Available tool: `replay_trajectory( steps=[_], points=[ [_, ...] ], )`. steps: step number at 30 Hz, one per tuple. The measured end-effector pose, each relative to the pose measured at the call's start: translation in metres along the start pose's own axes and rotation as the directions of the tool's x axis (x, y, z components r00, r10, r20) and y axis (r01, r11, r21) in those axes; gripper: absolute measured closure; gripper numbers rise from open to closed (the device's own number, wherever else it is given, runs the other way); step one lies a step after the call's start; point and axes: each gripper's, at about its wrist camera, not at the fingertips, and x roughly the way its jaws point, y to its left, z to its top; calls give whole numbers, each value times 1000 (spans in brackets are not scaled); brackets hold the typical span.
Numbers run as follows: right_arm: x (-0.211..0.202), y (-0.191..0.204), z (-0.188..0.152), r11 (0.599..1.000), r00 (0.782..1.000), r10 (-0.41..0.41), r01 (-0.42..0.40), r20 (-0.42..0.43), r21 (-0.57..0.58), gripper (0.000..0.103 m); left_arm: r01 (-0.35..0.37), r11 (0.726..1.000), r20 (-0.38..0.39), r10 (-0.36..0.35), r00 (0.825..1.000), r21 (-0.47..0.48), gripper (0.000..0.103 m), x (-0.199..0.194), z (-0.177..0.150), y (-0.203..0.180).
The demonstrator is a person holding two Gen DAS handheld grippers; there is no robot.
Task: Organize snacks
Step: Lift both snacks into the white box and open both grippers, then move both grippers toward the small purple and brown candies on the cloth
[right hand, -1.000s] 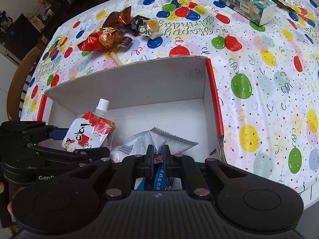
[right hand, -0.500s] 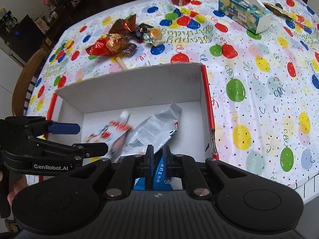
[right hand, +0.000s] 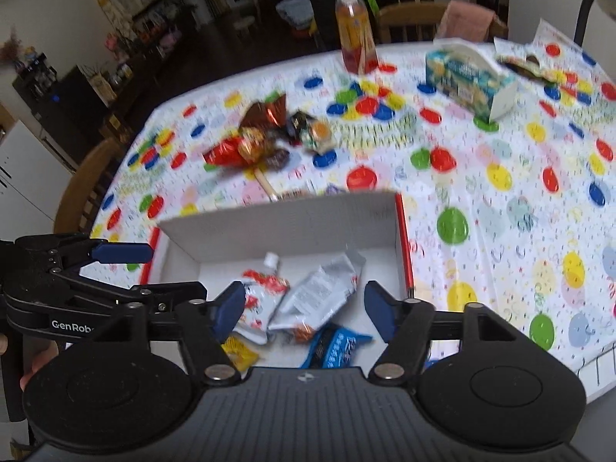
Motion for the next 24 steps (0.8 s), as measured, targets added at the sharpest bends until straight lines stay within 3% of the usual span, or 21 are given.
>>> replay_trajectory(
  steps=[5, 8, 15, 24],
  points=[
    [-12, 4, 15, 1000, 999, 6, -5, 36, -10, 29, -16, 1000, 58, 17, 998, -8, 11, -16, 9, 3],
    [-14, 4, 26, 1000, 999, 4, -3, 53, -16, 27, -29, 999, 99, 30, 995, -17, 1, -23, 14, 6],
    [-7, -1, 60, 1000, 998, 15, -15, 55, 14, 23, -81, 995, 147, 88, 985, -50, 1, -26, 36, 20],
    [32, -19, 103, 993, 999, 36, -35, -6, 110, 23, -121, 989, 143, 133, 981, -84, 1, -1, 71, 40]
  ],
)
